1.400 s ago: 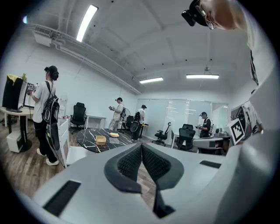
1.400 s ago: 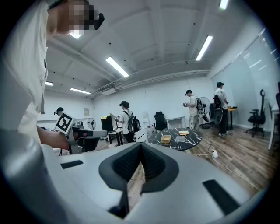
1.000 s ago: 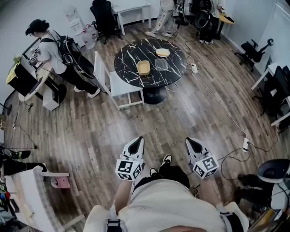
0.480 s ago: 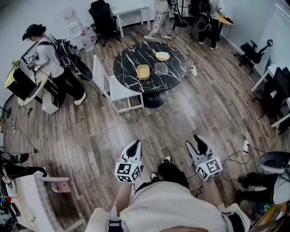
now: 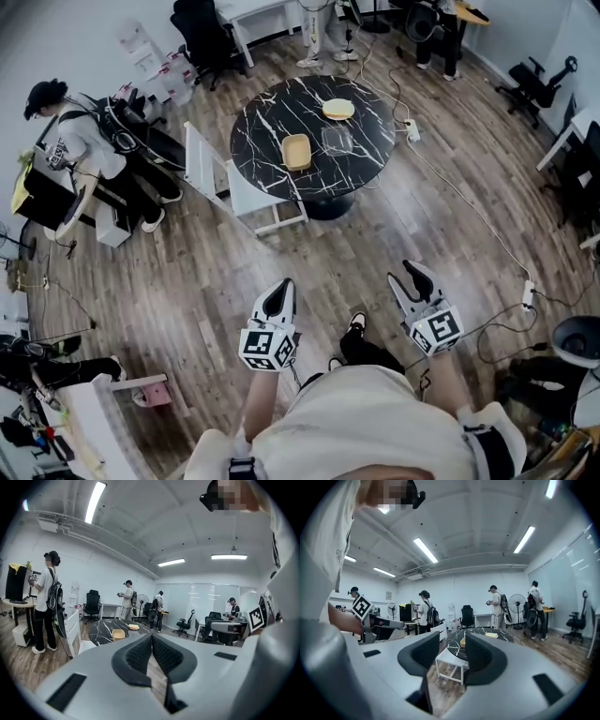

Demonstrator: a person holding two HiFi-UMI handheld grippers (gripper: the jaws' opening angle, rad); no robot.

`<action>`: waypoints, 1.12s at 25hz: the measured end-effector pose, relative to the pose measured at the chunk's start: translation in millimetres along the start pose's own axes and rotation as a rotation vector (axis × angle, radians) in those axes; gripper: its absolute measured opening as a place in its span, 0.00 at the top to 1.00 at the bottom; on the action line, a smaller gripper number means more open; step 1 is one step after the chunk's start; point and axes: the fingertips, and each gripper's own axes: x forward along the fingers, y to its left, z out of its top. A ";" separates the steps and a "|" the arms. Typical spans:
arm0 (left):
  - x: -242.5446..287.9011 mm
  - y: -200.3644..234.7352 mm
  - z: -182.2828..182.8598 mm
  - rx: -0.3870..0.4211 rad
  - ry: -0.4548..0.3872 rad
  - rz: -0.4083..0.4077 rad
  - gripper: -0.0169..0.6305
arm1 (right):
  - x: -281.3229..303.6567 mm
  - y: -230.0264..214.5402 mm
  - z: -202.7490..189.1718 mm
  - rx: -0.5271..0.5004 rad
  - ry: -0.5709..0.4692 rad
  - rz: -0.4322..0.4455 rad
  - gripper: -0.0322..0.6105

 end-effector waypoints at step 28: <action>199.0 89.7 26.5 0.045 0.007 -0.034 0.94 | 164.6 -92.5 12.6 0.089 0.061 0.089 0.74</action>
